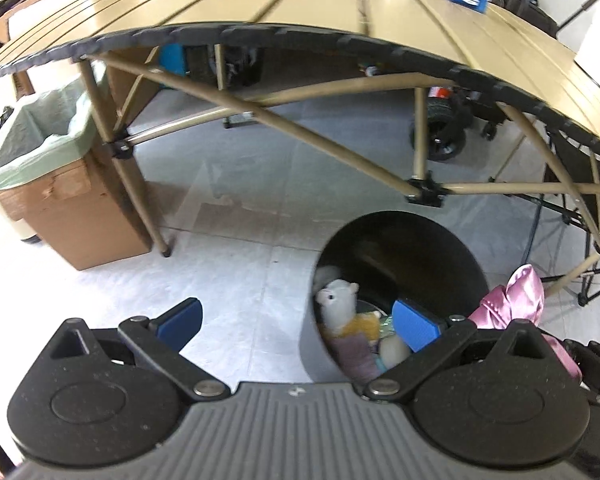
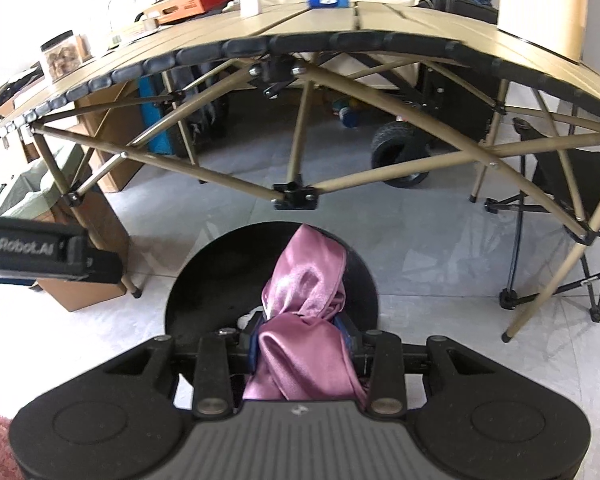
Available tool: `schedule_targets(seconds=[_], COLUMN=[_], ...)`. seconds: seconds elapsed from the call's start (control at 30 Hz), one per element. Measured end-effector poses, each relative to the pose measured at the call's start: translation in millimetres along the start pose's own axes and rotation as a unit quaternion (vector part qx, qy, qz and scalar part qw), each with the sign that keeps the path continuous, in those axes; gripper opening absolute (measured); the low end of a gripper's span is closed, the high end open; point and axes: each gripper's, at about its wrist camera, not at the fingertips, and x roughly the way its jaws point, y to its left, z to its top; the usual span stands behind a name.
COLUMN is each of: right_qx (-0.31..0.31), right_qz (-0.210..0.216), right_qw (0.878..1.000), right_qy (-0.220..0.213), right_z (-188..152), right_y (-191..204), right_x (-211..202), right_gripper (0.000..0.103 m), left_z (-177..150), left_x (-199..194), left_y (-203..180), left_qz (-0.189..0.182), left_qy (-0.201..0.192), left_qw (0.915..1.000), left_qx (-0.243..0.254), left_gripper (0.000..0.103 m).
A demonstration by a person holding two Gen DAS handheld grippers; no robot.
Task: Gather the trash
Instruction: 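Move the left tool aside while the right tool brings the pink bow over the bin, then open the right tool to drop the pink satin bow into the bin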
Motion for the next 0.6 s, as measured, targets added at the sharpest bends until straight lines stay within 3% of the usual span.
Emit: schedule_targets(seconds=[0.6], right_qx=[0.048], right_qz=[0.013], right_qw=[0.996], right_qy=[0.067], right_z=[26], right_y=[23], right_x=[62], right_gripper=[0.035], left_z=[-10], left_x=[3], left_y=[60], left_qz=[0.028], left_qy=[0.007], left_qw=[0.999], left_qx=[-0.033], left_gripper=[0.103])
